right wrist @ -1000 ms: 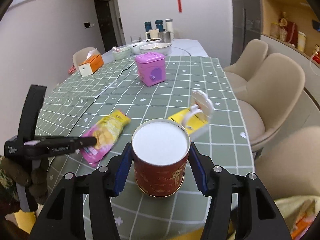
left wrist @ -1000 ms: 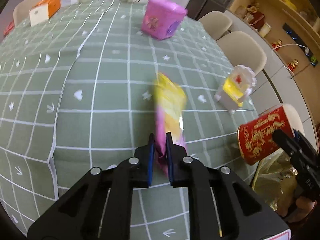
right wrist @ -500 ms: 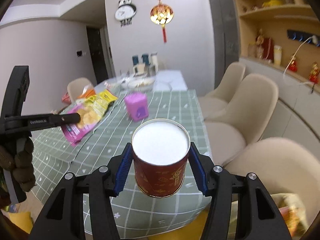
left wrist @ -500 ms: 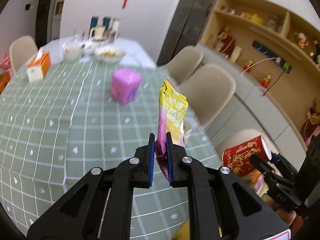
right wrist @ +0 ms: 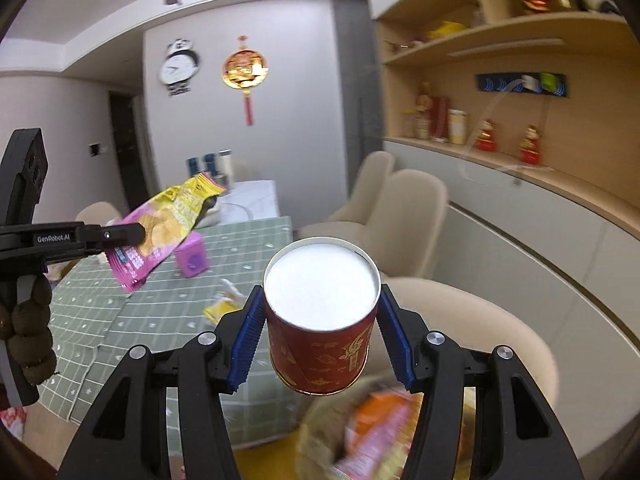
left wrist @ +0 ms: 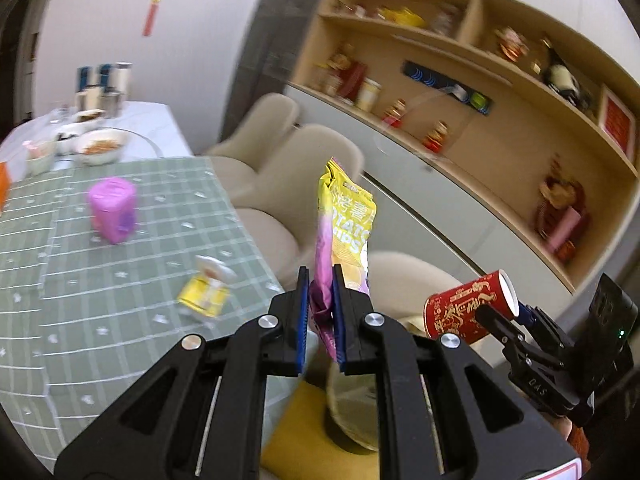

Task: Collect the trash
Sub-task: 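Carry the chip bag and red cup over the yellow trash bag, then open the left gripper into the trash bag while the right lowers and releases the red cup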

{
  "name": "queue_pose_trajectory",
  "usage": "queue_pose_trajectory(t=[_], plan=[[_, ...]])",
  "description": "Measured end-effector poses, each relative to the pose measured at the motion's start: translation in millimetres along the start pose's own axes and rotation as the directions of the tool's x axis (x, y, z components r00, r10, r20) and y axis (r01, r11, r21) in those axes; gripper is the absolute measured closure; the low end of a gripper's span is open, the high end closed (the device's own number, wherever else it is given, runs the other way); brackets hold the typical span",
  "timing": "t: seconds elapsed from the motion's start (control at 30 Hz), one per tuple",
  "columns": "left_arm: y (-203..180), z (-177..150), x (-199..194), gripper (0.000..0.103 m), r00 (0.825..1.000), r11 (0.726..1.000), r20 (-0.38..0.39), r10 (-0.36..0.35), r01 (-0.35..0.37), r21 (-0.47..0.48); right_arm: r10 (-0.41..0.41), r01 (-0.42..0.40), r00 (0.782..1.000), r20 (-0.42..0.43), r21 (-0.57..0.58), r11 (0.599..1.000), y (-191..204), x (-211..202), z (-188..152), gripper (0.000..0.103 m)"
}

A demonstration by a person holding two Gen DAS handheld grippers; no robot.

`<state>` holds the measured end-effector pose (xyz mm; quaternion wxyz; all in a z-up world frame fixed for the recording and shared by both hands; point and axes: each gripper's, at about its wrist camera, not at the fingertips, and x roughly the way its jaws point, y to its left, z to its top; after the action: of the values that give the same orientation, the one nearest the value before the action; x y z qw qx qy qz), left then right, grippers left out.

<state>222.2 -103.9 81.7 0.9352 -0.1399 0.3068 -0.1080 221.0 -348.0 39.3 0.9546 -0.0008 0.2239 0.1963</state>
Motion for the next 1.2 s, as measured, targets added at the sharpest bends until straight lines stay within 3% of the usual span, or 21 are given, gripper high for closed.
queue_pose_trajectory(t=[0.2, 0.3, 0.43, 0.67, 1.2], plan=[[-49.9, -20.6, 40.2, 0.093, 0.991, 0.993, -0.103, -0.085, 0.093, 0.075, -0.084, 0.086, 0.996, -0.031, 0.065, 0.994, -41.1, -27.9, -26.2, 0.050], [-70.1, -37.4, 60.4, 0.093, 0.976, 0.984, -0.178, -0.126, 0.145, 0.102, -0.132, 0.135, 0.990, -0.040, 0.088, 0.987, -55.7, -40.3, -39.3, 0.050], [-92.7, -61.9, 86.7, 0.093, 0.943, 0.965, -0.268, -0.197, 0.235, 0.117, -0.194, 0.200, 0.979, -0.054, 0.122, 0.972, -77.8, -57.3, -51.3, 0.050], [-120.6, -95.2, 133.1, 0.093, 0.891, 0.946, -0.406, -0.205, 0.286, 0.151, -0.257, 0.267, 0.963, -0.078, 0.171, 0.948, -104.3, -68.4, -61.3, 0.050], [-153.8, -131.4, 188.7, 0.093, 0.811, 0.907, -0.571, -0.129, 0.329, 0.262, -0.274, 0.291, 0.956, -0.105, 0.222, 0.931, -125.6, -55.9, -66.6, 0.050]])
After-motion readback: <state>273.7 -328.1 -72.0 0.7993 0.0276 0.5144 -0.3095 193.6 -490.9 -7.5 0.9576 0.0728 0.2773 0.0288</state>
